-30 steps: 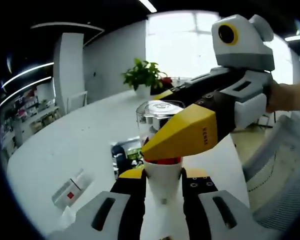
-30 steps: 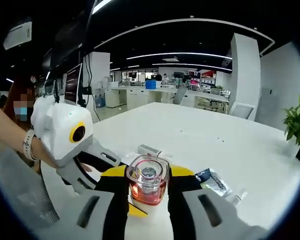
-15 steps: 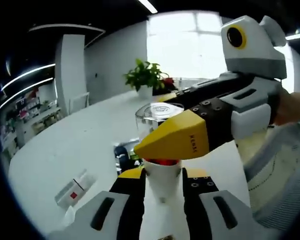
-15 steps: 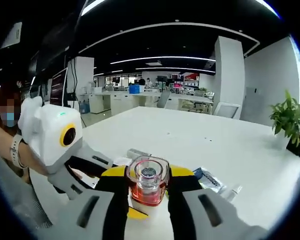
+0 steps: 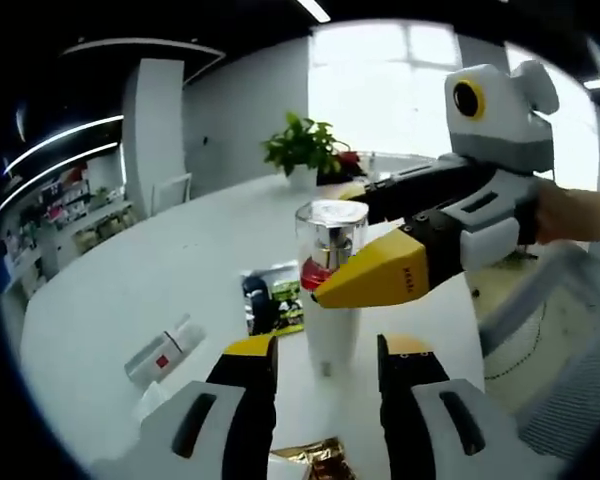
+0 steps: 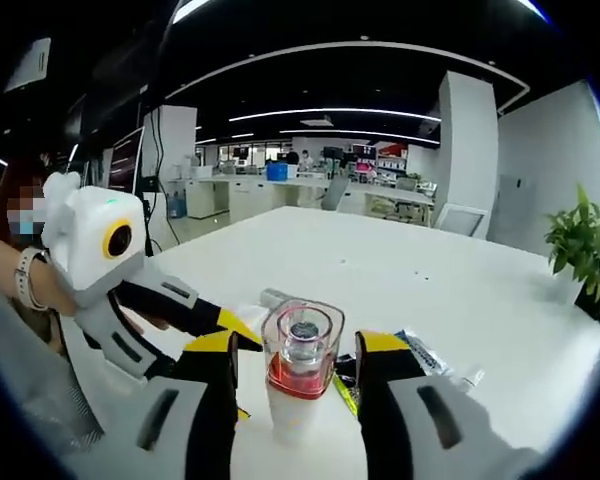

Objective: Arrange the skincare products in the storage area until every visible bottle or jar stands upright without overlapping.

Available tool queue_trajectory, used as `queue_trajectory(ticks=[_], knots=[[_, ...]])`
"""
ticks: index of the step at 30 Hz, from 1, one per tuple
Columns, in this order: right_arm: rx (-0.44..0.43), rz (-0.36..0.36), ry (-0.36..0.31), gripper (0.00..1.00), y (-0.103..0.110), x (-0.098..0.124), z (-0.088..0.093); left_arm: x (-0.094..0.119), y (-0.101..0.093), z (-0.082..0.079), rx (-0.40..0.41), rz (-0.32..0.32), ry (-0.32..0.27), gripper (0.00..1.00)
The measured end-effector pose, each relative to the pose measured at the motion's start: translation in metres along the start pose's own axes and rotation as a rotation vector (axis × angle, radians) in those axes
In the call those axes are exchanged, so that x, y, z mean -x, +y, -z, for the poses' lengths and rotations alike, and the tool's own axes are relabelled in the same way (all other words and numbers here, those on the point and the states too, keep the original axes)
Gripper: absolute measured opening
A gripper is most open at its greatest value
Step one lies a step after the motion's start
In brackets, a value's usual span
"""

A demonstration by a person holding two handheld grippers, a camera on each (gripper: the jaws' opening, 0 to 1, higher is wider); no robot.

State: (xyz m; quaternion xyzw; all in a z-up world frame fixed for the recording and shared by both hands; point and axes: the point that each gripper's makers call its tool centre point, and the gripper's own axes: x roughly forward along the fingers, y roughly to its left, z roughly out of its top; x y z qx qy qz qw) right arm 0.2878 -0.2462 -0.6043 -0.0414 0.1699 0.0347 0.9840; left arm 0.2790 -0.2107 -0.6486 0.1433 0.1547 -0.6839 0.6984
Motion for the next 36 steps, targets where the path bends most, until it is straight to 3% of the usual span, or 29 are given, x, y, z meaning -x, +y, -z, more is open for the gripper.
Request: queue_trajectory(ticks=[13,20,28,36], knots=[[0.011,-0.042,0.052,0.86,0.006,0.023,0.008,0.048,0.002,0.015,0.059,-0.067,0.034,0.55],[0.061,-0.065,0.081,0.99,0.012,0.036,0.012,0.070,-0.004,0.016,0.103,-0.072,0.019,0.66],[0.056,-0.095,0.144,1.00,0.018,0.046,0.026,0.091,-0.006,0.019,0.136,-0.106,0.020,0.77],[0.086,-0.077,0.130,1.00,0.019,0.054,0.025,0.111,-0.001,0.026,0.164,-0.175,0.013,0.88]])
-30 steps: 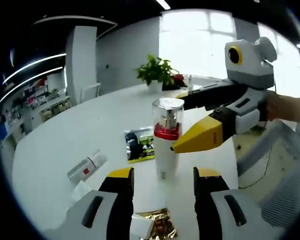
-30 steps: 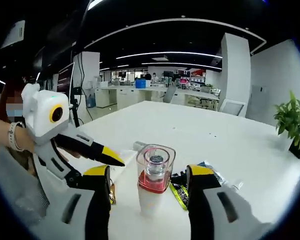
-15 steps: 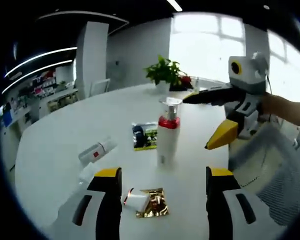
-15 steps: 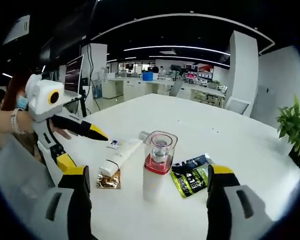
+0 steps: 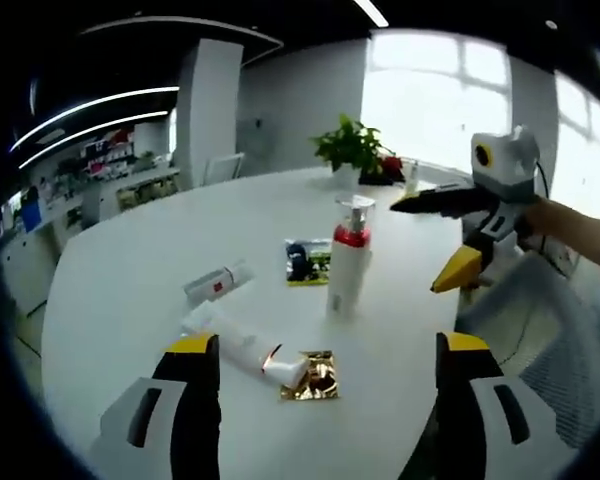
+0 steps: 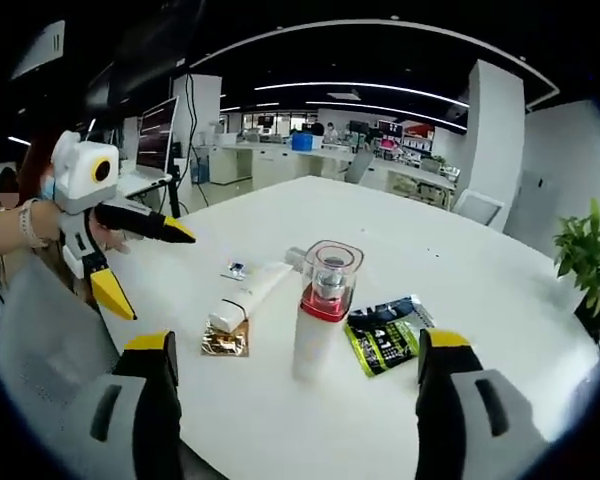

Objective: Arrange the skincare products in the storage area until every visible bottle or jar stands upright without overlapping.

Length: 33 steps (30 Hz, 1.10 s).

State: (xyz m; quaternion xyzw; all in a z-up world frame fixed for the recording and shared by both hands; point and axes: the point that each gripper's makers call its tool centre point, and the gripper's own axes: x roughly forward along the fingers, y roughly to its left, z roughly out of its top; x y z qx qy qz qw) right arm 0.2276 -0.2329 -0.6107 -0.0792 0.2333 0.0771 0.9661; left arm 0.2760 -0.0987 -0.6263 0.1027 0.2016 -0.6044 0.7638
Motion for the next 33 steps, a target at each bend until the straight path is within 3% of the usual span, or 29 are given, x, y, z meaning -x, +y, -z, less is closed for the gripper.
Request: queue_trajectory(ticks=[9,19,33], knots=[[0.007,0.006,0.019,1.00,0.004,0.005,0.003,0.017,0.003,0.001,0.007,-0.043,-0.009,0.97],[0.056,0.011,0.025,1.00,0.010,0.006,0.001,0.022,0.000,0.000,0.023,-0.047,-0.024,0.97],[0.031,-0.014,0.045,1.00,0.014,0.005,0.005,0.020,-0.001,0.001,0.025,-0.066,-0.030,0.95]])
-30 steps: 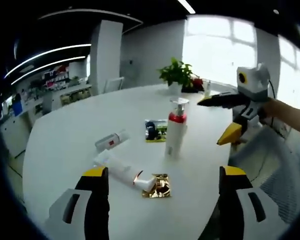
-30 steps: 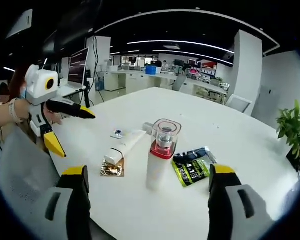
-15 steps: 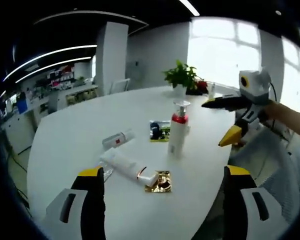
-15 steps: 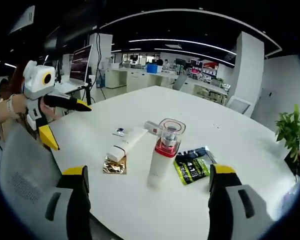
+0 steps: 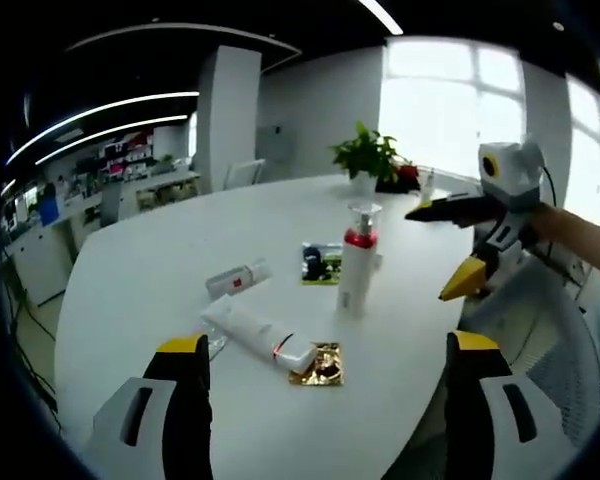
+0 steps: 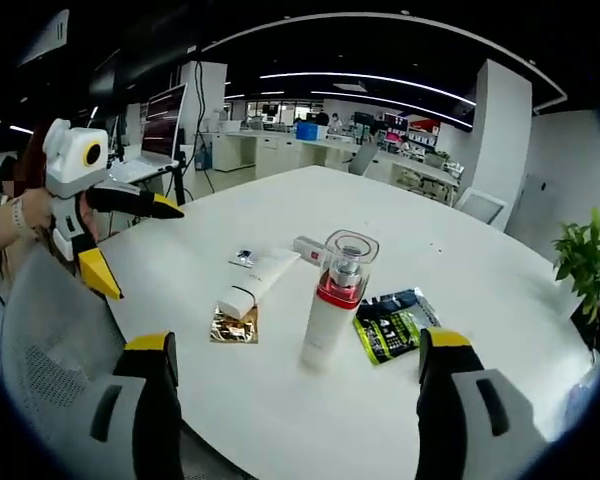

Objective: Arrange the skincare products in the storage area until every visible bottle or jar stands upright without overlapping.

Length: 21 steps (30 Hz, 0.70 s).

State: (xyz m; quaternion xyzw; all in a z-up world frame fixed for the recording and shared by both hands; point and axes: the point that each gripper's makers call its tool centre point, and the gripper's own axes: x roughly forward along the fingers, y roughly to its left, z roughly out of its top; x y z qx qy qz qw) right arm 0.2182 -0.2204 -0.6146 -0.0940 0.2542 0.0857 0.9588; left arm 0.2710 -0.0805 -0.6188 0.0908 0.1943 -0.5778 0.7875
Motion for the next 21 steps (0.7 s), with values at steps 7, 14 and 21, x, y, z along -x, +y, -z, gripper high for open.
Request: queue_trajectory(ticks=[7,14,21], knots=[[0.016,-0.010,0.023,1.00,0.000,-0.003,0.004,-0.008,0.004,0.000,0.011,-0.004,0.007,0.92],[0.005,-0.019,0.037,1.00,0.000,-0.005,0.008,-0.020,0.011,0.004,0.021,-0.001,0.037,0.92],[0.000,-0.013,0.038,1.00,-0.002,-0.007,0.007,-0.039,0.026,0.007,0.064,-0.018,0.069,0.86]])
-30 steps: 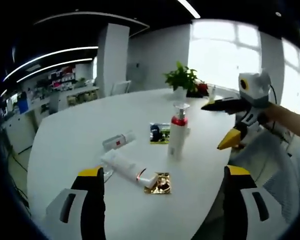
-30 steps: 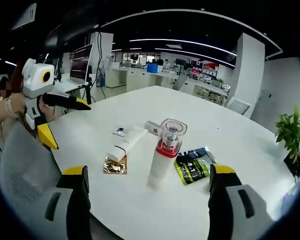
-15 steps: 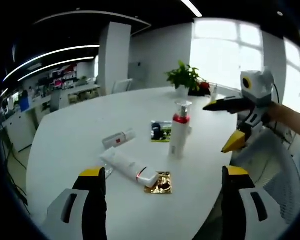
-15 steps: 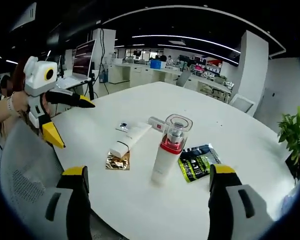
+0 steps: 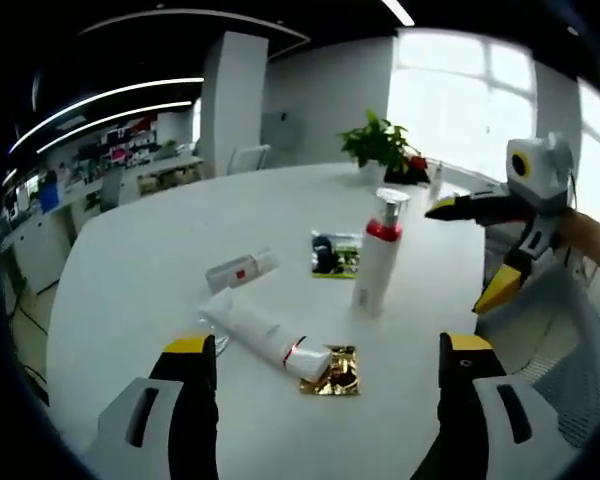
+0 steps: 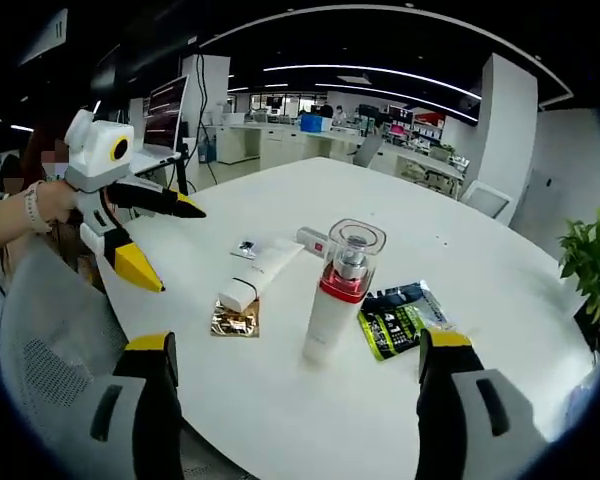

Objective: Arrange the skincare products in the storage area until every visible bottle or jar stands upright without overlapping.

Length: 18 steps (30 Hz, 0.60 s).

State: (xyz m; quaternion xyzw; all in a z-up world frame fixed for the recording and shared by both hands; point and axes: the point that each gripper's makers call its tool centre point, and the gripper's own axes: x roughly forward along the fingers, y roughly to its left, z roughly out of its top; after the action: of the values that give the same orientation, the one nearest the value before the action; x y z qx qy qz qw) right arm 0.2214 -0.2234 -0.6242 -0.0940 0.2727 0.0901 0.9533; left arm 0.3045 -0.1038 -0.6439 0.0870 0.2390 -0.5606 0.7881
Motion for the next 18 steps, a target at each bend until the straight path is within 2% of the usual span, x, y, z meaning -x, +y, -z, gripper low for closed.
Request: queue_trajectory(ticks=[13,18], knots=[[-0.021,-0.001,0.007,0.99,-0.004,-0.001,0.005,-0.049,0.024,0.023,0.115,-0.024,0.113,0.81],[-0.032,-0.006,0.010,0.95,-0.004,0.000,0.008,-0.064,0.039,0.028,0.152,-0.083,0.153,0.80]])
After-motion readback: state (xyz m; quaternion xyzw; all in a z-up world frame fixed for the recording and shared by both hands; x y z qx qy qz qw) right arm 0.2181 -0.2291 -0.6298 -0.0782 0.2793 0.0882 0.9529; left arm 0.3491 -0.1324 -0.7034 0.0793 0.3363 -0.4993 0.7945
